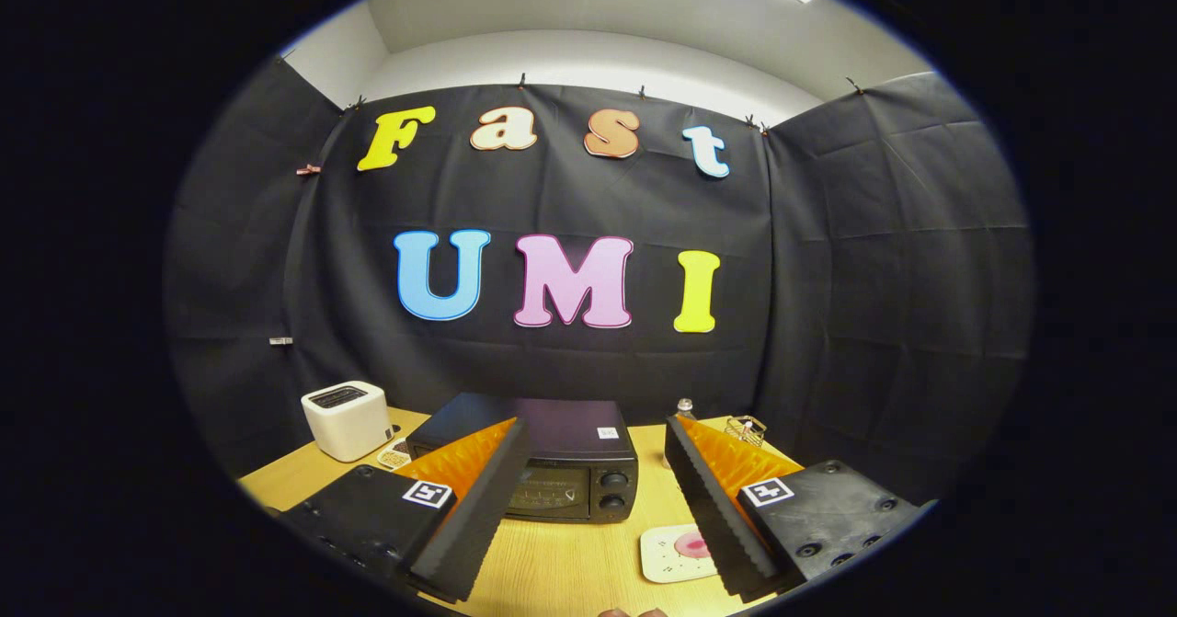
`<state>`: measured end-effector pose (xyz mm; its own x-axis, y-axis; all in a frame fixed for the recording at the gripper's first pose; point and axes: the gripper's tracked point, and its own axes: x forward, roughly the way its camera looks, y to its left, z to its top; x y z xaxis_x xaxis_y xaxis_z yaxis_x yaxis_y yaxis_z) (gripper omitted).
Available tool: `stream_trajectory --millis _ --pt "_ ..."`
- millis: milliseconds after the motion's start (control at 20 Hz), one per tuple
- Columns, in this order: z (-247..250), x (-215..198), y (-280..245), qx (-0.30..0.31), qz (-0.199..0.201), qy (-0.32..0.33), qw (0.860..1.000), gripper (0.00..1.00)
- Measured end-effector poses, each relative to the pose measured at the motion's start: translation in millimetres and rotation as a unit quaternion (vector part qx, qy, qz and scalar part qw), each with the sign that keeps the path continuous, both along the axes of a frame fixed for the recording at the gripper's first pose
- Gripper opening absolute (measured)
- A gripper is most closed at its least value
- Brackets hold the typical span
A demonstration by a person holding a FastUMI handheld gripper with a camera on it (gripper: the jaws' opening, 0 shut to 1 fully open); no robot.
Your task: Open the toaster oven, put the food inside, and close the toaster oven door.
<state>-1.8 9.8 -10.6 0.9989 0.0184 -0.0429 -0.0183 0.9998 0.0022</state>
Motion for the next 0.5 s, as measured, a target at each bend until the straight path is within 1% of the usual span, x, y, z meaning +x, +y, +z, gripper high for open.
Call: stream_trajectory --millis 350,500 --pt "-5 19 11 0.0 0.01 0.009 1.0 0.97" --pt "-8 39 11 0.009 -0.003 0.021 1.0 0.97"
